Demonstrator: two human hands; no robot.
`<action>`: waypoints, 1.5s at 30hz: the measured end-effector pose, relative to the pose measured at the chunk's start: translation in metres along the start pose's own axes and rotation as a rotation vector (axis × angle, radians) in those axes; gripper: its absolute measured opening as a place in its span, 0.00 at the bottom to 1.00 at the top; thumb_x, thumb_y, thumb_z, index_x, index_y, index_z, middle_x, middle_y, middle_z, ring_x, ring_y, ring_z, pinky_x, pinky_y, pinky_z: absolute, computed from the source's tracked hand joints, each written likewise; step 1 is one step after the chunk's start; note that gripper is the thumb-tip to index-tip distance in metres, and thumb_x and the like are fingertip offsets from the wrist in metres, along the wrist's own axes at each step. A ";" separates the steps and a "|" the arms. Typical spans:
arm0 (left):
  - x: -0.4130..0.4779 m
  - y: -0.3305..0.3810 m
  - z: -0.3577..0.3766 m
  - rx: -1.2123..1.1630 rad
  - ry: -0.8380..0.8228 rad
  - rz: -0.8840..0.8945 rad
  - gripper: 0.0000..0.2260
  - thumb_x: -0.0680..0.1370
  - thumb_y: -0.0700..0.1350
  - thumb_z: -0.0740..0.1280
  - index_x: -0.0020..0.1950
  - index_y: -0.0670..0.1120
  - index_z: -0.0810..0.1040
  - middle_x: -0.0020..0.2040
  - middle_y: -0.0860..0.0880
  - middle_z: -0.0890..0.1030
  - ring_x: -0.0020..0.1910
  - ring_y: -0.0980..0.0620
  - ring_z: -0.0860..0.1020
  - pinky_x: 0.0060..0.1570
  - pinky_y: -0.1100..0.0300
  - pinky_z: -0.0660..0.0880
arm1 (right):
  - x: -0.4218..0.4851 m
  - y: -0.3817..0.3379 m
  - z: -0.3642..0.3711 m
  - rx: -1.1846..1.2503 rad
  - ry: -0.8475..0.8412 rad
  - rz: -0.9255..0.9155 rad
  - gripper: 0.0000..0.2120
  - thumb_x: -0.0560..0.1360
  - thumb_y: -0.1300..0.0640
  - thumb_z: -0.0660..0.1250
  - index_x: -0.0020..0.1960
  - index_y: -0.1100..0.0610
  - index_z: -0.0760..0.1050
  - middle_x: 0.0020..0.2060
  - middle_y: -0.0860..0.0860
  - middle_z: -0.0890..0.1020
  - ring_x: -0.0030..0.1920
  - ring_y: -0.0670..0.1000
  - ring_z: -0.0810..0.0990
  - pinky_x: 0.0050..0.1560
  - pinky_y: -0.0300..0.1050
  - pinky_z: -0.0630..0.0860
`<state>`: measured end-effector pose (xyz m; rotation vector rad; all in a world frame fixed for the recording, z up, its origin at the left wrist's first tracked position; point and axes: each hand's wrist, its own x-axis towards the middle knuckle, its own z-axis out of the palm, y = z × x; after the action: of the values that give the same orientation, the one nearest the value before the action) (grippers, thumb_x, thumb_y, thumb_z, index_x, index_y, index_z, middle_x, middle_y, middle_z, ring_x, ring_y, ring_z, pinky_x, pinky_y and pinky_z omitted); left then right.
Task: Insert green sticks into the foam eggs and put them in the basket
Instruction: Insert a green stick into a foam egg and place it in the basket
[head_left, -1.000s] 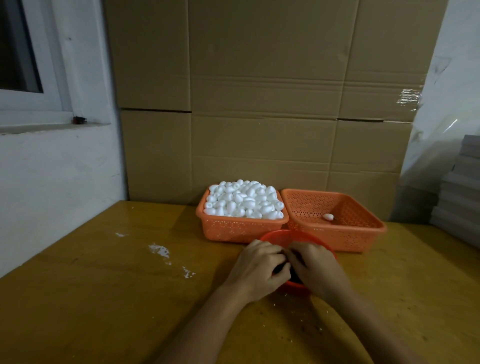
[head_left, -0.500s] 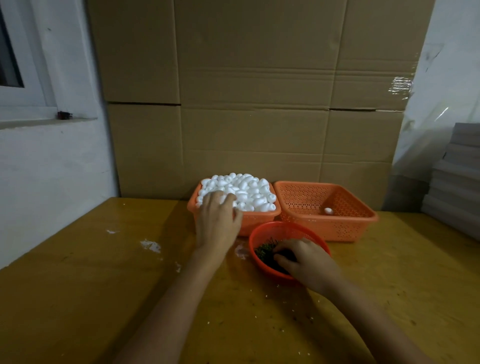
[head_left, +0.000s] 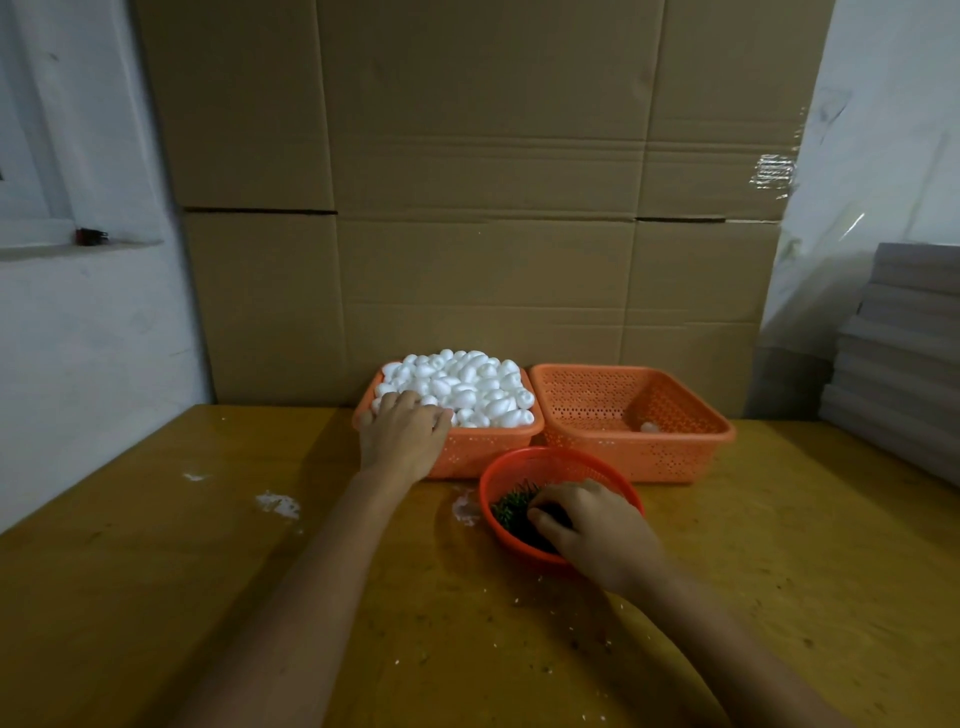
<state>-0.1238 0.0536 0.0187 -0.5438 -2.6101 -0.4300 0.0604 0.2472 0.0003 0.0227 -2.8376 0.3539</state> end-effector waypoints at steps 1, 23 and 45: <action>0.000 0.000 -0.001 -0.020 0.005 -0.005 0.18 0.85 0.58 0.56 0.61 0.56 0.85 0.67 0.52 0.79 0.71 0.48 0.69 0.71 0.45 0.64 | 0.000 0.000 0.000 -0.002 0.000 -0.002 0.14 0.84 0.45 0.59 0.61 0.49 0.80 0.57 0.45 0.82 0.59 0.49 0.76 0.59 0.53 0.76; -0.079 0.050 -0.008 -1.221 0.020 0.106 0.19 0.71 0.33 0.80 0.55 0.46 0.77 0.49 0.49 0.88 0.48 0.53 0.87 0.50 0.61 0.82 | -0.005 -0.001 0.002 0.014 0.054 -0.029 0.12 0.84 0.46 0.60 0.61 0.47 0.79 0.56 0.43 0.81 0.59 0.47 0.76 0.56 0.50 0.75; -0.088 0.049 -0.010 -1.414 -0.258 0.125 0.15 0.74 0.33 0.77 0.58 0.46 0.87 0.60 0.47 0.85 0.58 0.47 0.86 0.56 0.57 0.82 | -0.014 -0.003 0.008 0.338 0.448 -0.133 0.12 0.80 0.41 0.66 0.60 0.43 0.77 0.53 0.35 0.81 0.56 0.39 0.79 0.53 0.37 0.76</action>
<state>-0.0259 0.0663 -0.0037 -1.1852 -2.0409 -2.2668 0.0719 0.2416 -0.0107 0.1764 -2.2960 0.7059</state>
